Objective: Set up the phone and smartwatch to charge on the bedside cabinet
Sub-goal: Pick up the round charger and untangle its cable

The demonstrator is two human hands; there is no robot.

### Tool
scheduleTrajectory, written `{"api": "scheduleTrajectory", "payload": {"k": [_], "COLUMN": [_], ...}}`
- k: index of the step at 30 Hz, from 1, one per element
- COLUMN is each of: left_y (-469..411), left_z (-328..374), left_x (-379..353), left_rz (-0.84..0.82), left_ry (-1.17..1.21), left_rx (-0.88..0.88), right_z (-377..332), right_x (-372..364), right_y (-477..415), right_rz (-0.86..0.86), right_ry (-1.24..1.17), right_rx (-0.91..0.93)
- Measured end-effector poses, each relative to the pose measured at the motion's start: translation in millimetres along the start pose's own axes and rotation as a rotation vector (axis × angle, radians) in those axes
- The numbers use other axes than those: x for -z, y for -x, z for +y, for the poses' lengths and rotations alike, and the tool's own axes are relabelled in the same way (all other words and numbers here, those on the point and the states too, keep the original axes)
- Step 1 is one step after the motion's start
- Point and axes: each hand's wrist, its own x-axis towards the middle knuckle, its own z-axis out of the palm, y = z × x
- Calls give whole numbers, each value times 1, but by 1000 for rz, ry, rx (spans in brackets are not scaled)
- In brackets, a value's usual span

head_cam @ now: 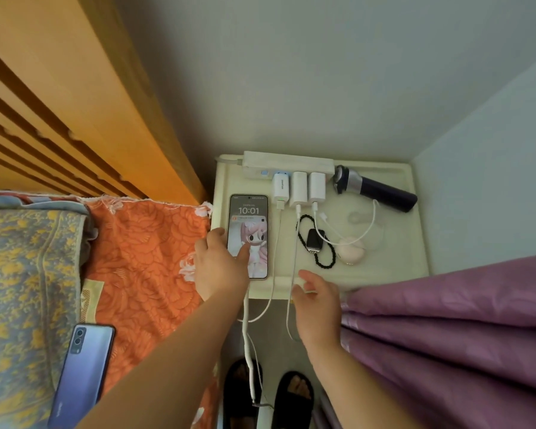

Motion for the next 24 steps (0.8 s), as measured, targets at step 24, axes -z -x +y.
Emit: {"api": "scheduleTrajectory", "payload": {"k": [24], "left_y": [96], "left_z": [-30], "left_x": [-1], "left_rz": [-576], "left_ry": [324], "left_rx": [-61], "right_z": [-67], "right_x": [35], "right_y": [-12], "right_rz": [-242], "right_ry": [-404], "right_rx": [-137]}}
